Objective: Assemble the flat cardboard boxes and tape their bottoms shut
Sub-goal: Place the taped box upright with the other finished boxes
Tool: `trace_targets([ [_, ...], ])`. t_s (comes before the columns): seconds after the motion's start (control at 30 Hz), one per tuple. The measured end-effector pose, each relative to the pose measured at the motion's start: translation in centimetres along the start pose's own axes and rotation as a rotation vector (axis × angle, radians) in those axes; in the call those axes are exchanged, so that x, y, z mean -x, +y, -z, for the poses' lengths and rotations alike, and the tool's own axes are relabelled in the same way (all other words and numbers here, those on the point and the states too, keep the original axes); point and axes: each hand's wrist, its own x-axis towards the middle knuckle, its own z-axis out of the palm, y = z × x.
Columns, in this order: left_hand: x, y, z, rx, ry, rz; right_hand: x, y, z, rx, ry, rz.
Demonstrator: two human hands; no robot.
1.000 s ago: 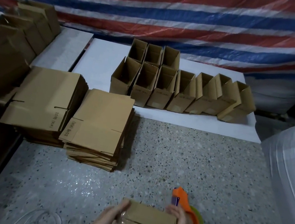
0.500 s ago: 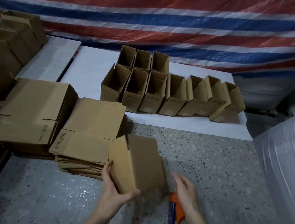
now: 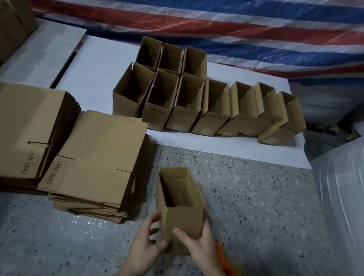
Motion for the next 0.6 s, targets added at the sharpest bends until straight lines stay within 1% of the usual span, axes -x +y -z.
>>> trace_targets([
  [0.1, -2.3, 1.0, -0.2, 0.023, -0.002, 0.000, -1.0, 0.2, -0.3, -0.112, 0.023, -0.030],
  [0.17, -4.1, 1.9, -0.2, 0.020, -0.037, -0.004, -1.9, -0.1, 0.1, -0.195, 0.065, -0.041],
  [0.33, -7.5, 4.0, -0.7, 0.065, -0.152, -0.010, -5.0, -2.2, 1.0, -0.293, 0.179, -0.044],
  [0.5, -12.3, 6.4, -2.4, 0.127, -0.187, -0.021, -8.8, -5.8, 2.1, -0.378, 0.246, -0.021],
  [0.6, -15.3, 8.4, -3.5, 0.092, -0.220, -0.024, -10.9, -6.8, 3.5, -0.500, 0.258, -0.029],
])
